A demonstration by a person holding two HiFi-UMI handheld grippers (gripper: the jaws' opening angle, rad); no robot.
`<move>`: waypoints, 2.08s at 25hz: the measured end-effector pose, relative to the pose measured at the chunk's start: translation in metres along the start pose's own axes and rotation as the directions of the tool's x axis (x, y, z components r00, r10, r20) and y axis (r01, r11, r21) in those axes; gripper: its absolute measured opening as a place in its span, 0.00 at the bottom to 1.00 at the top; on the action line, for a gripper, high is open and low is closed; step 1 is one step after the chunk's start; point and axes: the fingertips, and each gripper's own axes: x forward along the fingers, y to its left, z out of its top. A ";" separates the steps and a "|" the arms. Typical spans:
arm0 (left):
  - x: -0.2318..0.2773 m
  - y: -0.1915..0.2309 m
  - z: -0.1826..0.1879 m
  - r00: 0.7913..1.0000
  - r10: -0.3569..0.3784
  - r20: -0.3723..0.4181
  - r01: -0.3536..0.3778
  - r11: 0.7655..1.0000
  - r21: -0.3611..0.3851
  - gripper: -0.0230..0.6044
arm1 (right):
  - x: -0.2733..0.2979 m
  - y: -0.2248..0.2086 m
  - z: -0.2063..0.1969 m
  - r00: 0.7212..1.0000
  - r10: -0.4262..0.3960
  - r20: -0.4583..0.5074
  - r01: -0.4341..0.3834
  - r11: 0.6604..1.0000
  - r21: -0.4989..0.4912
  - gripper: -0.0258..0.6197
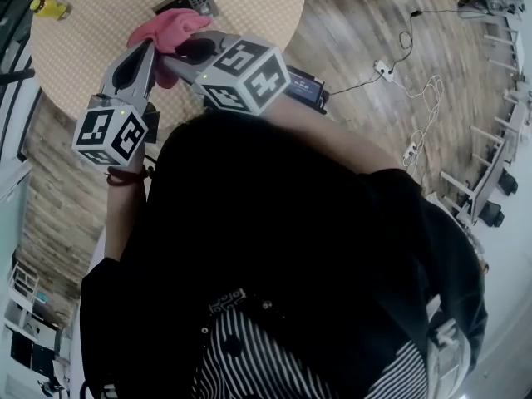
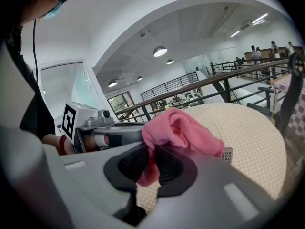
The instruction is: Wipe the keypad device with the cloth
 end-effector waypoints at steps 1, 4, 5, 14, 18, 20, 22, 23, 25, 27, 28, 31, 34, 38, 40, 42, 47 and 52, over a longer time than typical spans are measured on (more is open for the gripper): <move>0.006 0.006 0.003 1.000 0.005 -0.004 -0.005 1.000 -0.004 0.04 | 0.004 -0.006 0.005 1.000 0.007 0.000 -0.007 1.000 0.000 0.11; 0.012 0.014 0.007 1.000 -0.012 -0.026 0.012 1.000 0.005 0.04 | 0.010 -0.013 0.011 1.000 0.030 -0.002 -0.030 1.000 0.001 0.11; 0.012 0.014 0.007 0.999 -0.022 -0.035 0.022 1.000 0.010 0.04 | 0.010 -0.012 0.011 0.999 0.036 -0.004 -0.036 0.999 0.001 0.11; 0.032 0.036 -0.006 0.996 0.010 -0.087 -0.015 0.998 -0.055 0.04 | 0.029 -0.035 0.005 0.996 0.077 -0.040 -0.075 0.996 0.053 0.11; 0.044 0.046 -0.011 0.994 0.018 -0.111 -0.026 0.997 -0.072 0.04 | 0.037 -0.048 0.004 0.994 0.099 -0.048 -0.096 0.994 0.060 0.11; 0.052 0.052 -0.014 0.991 0.012 -0.132 -0.022 0.997 -0.072 0.04 | 0.042 -0.057 0.003 0.993 0.105 -0.046 -0.102 0.992 0.073 0.11; 0.059 0.055 -0.016 0.988 0.004 -0.155 -0.015 0.997 -0.070 0.04 | 0.044 -0.063 0.002 0.993 0.108 -0.042 -0.104 0.990 0.092 0.11; 0.062 0.055 -0.017 0.986 -0.002 -0.165 -0.010 0.998 -0.069 0.04 | 0.044 -0.066 0.001 0.993 0.108 -0.041 -0.103 0.990 0.099 0.11; 0.068 0.054 -0.018 0.982 -0.020 -0.187 0.008 0.998 -0.063 0.04 | 0.043 -0.072 0.001 0.993 0.108 -0.038 -0.104 0.989 0.109 0.11; 0.073 0.052 -0.019 0.974 -0.044 -0.222 0.036 0.998 -0.044 0.04 | 0.041 -0.076 0.001 0.993 0.113 -0.036 -0.108 0.987 0.117 0.11; 0.076 0.051 -0.020 0.968 -0.058 -0.244 0.052 0.998 -0.030 0.04 | 0.041 -0.078 0.000 0.993 0.116 -0.035 -0.110 0.986 0.122 0.11; 0.087 0.052 -0.024 0.947 -0.090 -0.310 0.102 0.994 0.024 0.04 | 0.042 -0.088 -0.004 0.992 0.118 -0.037 -0.112 0.985 0.135 0.11; 0.096 0.057 -0.028 0.927 -0.102 -0.361 0.136 0.988 0.070 0.04 | 0.048 -0.098 -0.007 0.993 0.115 -0.038 -0.108 0.983 0.146 0.11; 0.107 0.063 -0.031 0.904 -0.104 -0.414 0.166 0.979 0.115 0.04 | 0.051 -0.111 -0.015 0.993 0.110 -0.050 -0.100 0.981 0.167 0.11; 0.113 0.066 -0.030 0.896 -0.102 -0.431 0.175 0.976 0.133 0.04 | 0.052 -0.116 -0.022 0.992 0.106 -0.067 -0.094 0.981 0.171 0.11; 0.120 0.072 -0.028 0.894 -0.098 -0.437 0.171 0.977 0.131 0.04 | 0.053 -0.121 -0.031 0.990 0.105 -0.091 -0.089 0.981 0.170 0.11; 0.144 0.093 -0.028 0.882 -0.073 -0.467 0.153 0.979 0.136 0.04 | 0.058 -0.128 -0.054 0.986 0.099 -0.133 -0.076 0.983 0.168 0.11; 0.165 0.099 -0.043 0.840 -0.112 -0.530 0.208 0.970 0.126 0.04 | 0.066 -0.126 -0.065 0.983 0.105 -0.148 -0.079 0.982 0.174 0.11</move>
